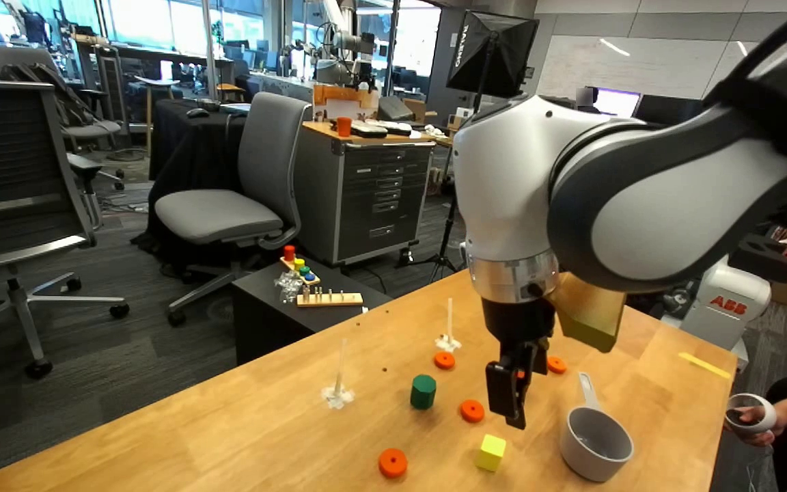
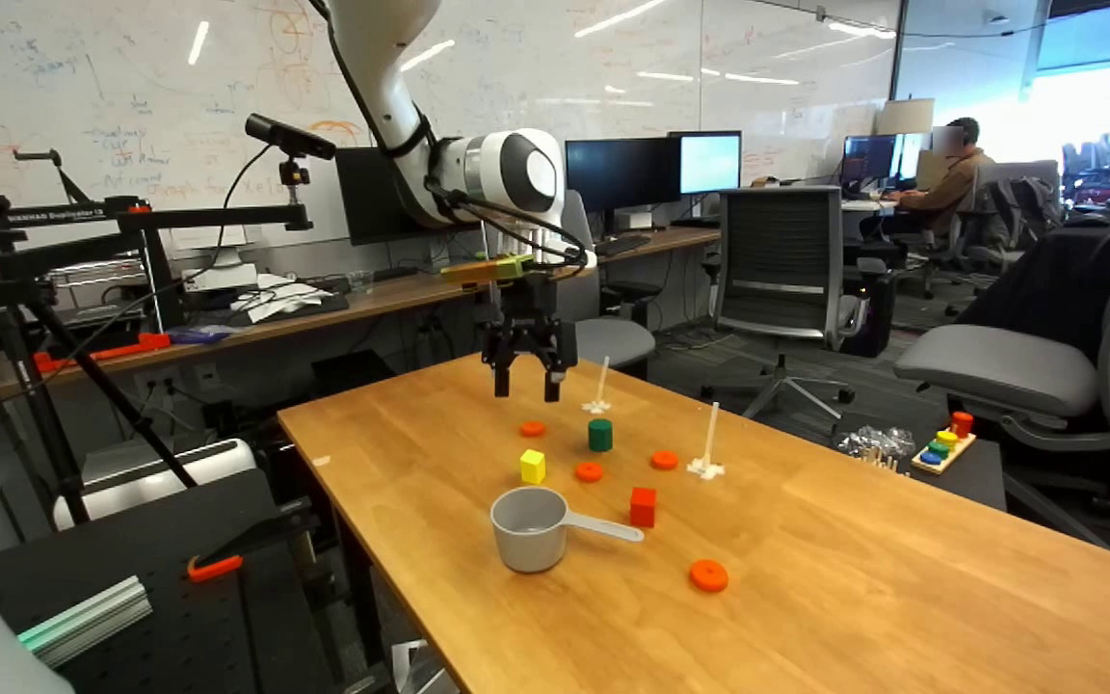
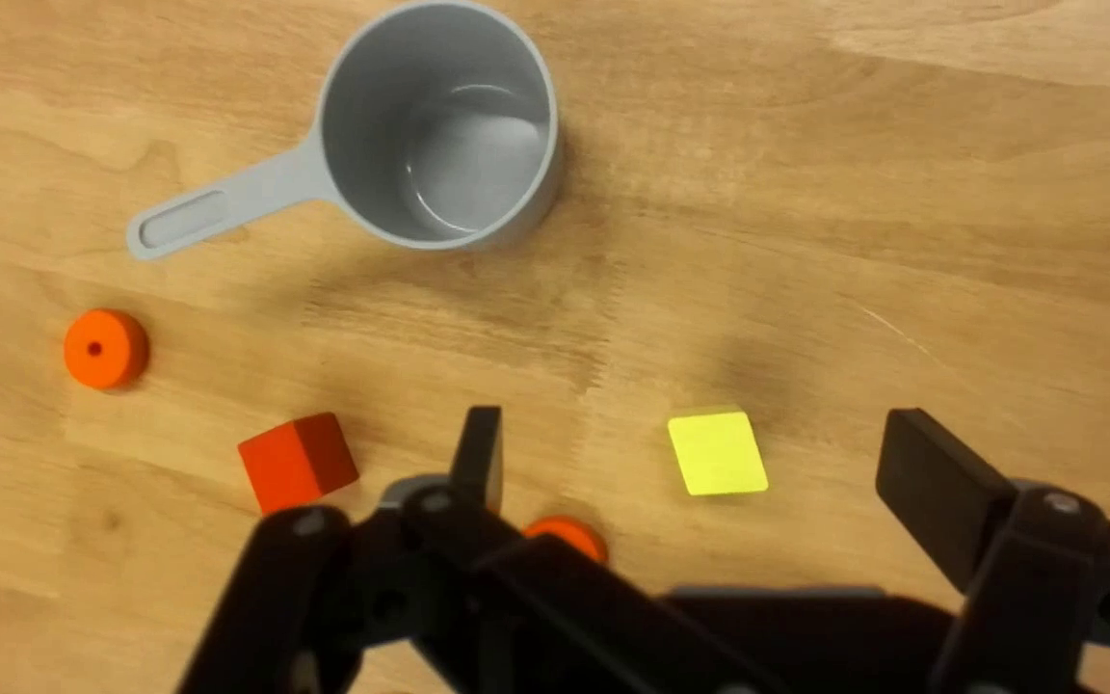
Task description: Put the yellow block, orange block and green block inside the measuring cup
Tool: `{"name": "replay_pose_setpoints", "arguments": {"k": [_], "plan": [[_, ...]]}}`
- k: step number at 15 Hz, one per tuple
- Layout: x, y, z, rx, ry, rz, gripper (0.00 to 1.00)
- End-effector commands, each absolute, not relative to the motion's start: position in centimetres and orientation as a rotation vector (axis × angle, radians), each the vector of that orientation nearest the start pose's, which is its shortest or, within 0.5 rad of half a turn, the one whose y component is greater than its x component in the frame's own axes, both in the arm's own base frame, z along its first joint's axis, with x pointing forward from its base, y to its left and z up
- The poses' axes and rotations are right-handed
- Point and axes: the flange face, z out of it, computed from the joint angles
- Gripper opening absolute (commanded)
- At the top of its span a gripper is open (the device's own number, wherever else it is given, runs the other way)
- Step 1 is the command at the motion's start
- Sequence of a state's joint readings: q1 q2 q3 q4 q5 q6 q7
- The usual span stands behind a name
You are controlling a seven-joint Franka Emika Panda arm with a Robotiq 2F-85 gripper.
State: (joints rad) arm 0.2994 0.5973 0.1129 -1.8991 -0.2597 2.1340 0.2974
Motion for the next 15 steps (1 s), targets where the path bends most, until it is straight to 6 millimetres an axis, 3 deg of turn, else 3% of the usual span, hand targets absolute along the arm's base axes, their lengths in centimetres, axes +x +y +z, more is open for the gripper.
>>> {"name": "replay_pose_setpoints", "arguments": {"k": [1,4,7,10,11,15], "plan": [[55.0,23.7,13.4,-3.353,-0.63,0.566,1.0],[54.4,24.9,10.9,-3.359,-0.724,0.613,1.0],[55.1,25.7,9.3,-3.378,-0.734,0.622,1.0],[56.8,26.0,9.6,-3.392,-0.559,0.599,1.0],[55.1,25.6,9.0,-3.364,-0.658,0.589,1.0],[56.5,25.6,9.4,-3.378,-0.601,0.576,1.0]]}}
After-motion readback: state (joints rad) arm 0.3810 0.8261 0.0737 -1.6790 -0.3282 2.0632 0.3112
